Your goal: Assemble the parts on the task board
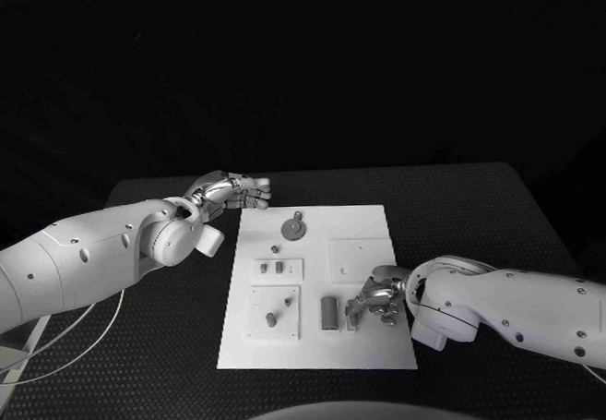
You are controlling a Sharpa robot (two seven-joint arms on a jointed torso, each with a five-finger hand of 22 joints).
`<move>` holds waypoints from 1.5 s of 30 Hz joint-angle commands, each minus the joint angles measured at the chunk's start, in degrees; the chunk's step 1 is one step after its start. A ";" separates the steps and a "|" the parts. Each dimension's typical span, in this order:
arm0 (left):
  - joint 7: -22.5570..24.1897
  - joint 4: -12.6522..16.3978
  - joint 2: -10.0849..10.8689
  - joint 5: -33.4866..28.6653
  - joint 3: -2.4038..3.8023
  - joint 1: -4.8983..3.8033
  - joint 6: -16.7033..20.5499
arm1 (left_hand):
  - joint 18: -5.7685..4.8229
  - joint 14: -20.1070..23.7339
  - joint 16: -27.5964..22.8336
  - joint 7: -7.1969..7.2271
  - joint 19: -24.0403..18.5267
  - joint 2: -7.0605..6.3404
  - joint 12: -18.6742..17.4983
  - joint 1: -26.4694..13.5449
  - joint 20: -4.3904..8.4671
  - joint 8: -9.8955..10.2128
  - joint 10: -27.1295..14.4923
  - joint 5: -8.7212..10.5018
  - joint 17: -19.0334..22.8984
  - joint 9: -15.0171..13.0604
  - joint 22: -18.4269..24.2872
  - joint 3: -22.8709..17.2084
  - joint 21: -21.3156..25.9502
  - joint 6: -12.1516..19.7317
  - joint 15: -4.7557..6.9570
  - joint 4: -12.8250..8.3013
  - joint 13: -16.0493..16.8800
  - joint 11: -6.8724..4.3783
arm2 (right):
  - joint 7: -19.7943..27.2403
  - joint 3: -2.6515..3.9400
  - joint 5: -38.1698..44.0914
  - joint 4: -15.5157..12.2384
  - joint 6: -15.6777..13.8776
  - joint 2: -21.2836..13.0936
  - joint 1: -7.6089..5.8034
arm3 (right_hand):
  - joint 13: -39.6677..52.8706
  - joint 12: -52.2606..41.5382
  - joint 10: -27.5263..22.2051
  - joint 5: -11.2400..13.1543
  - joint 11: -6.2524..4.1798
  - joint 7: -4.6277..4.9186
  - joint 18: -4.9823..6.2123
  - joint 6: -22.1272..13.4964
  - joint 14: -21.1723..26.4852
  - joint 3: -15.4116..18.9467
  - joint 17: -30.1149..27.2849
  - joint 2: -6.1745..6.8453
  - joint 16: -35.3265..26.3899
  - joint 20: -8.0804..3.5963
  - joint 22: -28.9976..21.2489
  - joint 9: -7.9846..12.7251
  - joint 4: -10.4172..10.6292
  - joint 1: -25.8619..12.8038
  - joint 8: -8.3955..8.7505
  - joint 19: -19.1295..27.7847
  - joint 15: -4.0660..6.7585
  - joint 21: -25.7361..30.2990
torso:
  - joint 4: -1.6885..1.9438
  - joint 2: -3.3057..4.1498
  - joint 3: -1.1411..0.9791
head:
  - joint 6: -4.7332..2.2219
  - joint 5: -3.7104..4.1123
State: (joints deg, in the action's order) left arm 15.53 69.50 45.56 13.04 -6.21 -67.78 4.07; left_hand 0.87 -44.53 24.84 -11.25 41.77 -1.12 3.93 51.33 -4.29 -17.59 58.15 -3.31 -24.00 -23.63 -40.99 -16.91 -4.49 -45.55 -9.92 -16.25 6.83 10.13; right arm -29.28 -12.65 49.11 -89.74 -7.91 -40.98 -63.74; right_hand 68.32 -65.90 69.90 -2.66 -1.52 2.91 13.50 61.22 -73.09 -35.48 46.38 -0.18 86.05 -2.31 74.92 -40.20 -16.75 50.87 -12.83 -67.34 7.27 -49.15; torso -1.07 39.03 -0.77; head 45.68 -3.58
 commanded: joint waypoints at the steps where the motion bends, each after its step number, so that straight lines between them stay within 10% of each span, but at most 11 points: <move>1: 0.31 0.20 -0.06 -0.26 0.03 -0.05 -0.93 | -0.14 -0.29 -0.30 -0.24 -0.25 0.12 0.19 -0.48 -0.14 0.17 0.17 0.33 -0.07 -0.02 0.10 0.21 0.37 -0.17 -0.26 -0.11 -0.07 0.29 | 0.50 -0.02 -0.26 0.13 1.14 0.22 0.11 | -0.08 -0.01 0.26 -0.19 -0.04 1.90 1.50 -1.60 -0.17 0.09 -0.08 -1.63 0.14 -0.14 1.15 0.04 -0.15 1.70 -0.28 0.17 0.26 -0.36 | -0.01 0.00 0.01 | 0.04 -0.10; 32: 0.25 0.22 -0.02 -0.24 0.04 -0.06 -0.97 | -0.13 -0.29 -0.40 -0.24 -0.28 0.12 0.19 -0.48 -0.15 0.17 0.20 0.33 -0.16 -0.02 0.11 0.26 0.37 -0.17 -0.27 -0.11 -0.15 0.28 | 0.44 -0.04 -0.53 0.93 1.19 0.76 0.75 | -0.43 0.42 -0.12 -0.18 0.04 1.99 1.50 -1.63 -0.08 0.71 -0.15 -1.42 0.04 0.04 1.09 0.31 -0.07 1.00 -0.05 0.39 0.21 -0.33 | -0.04 0.00 -0.03 | 0.36 -0.46; 45: 0.21 0.23 0.00 -0.24 0.04 -0.06 -0.87 | -0.13 -0.27 -0.44 -0.25 -0.30 0.11 0.18 -0.47 -0.15 0.18 0.19 0.33 -0.18 -0.01 0.11 0.28 0.37 -0.15 -0.27 -0.12 -0.17 0.29 | 0.88 -0.05 -1.13 0.88 2.43 0.99 0.83 | -1.82 2.14 -1.69 -0.17 0.44 2.42 1.50 -2.36 0.09 1.79 -0.40 2.16 -0.38 0.29 0.76 1.16 0.52 -2.63 0.89 0.33 -0.14 0.10 | -0.02 0.01 -0.01 | 0.41 -0.57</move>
State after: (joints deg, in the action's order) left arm 15.33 69.58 45.61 13.04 -6.21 -67.79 3.93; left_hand 0.87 -44.53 24.62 -11.25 41.77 -1.12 3.93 51.33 -4.29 -17.59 58.15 -3.31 -24.11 -23.63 -40.95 -16.91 -4.48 -45.55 -9.92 -16.25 6.72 10.13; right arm -29.34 -12.61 48.54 -88.56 -6.56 -40.40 -63.19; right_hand 66.55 -64.06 68.59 -2.91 -1.22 2.99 13.50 61.15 -73.09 -33.76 46.03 1.51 86.02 -2.10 74.91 -39.01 -16.43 48.74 -11.49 -67.35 7.25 -49.15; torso -1.10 39.02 -0.80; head 46.05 -4.14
